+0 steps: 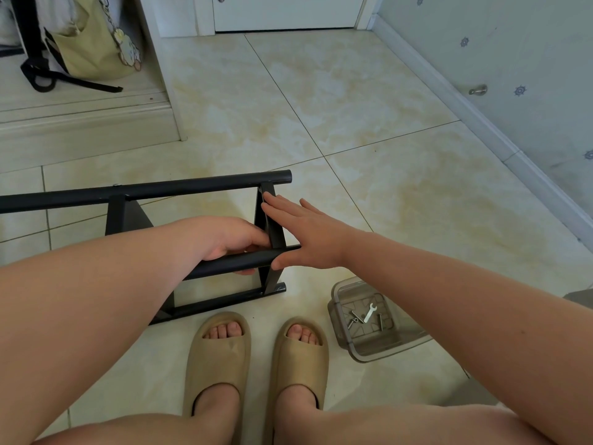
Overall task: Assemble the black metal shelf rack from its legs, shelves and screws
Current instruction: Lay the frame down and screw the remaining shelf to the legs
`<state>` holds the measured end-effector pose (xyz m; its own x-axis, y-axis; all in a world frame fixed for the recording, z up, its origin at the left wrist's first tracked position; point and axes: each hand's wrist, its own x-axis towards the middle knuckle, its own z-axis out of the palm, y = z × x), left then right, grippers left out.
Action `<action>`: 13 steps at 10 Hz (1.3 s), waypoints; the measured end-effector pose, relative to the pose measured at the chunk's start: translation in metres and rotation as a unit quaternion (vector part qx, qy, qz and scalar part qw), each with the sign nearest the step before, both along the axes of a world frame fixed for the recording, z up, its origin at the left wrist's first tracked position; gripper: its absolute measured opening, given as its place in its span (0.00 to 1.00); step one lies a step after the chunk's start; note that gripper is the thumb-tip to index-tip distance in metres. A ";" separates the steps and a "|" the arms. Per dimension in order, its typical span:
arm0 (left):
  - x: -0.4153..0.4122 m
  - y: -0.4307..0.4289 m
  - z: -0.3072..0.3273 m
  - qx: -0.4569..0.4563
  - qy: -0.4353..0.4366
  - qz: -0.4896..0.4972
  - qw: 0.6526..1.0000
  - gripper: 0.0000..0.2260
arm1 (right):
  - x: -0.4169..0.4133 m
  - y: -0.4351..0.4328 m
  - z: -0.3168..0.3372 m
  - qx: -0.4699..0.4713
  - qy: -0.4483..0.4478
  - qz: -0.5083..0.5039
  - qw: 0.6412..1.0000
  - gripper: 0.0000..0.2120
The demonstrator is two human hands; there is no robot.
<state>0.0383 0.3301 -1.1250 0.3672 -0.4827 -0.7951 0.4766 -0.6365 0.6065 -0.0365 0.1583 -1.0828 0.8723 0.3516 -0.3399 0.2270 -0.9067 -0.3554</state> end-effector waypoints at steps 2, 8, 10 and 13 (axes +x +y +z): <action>0.002 0.002 0.000 -0.042 0.016 0.000 0.999 0.05 | 0.000 0.001 0.000 -0.001 0.002 0.001 1.000 0.49; 0.001 0.001 0.000 -0.042 0.007 0.011 0.999 0.05 | 0.000 0.000 0.000 -0.001 0.002 0.002 1.000 0.49; 0.002 0.003 -0.002 -0.055 0.047 0.022 0.997 0.07 | 0.000 -0.001 0.000 -0.002 -0.001 0.002 1.000 0.49; 0.000 0.000 0.000 -0.019 -0.027 0.000 0.999 0.04 | -0.001 0.000 -0.001 -0.002 -0.005 0.005 1.000 0.48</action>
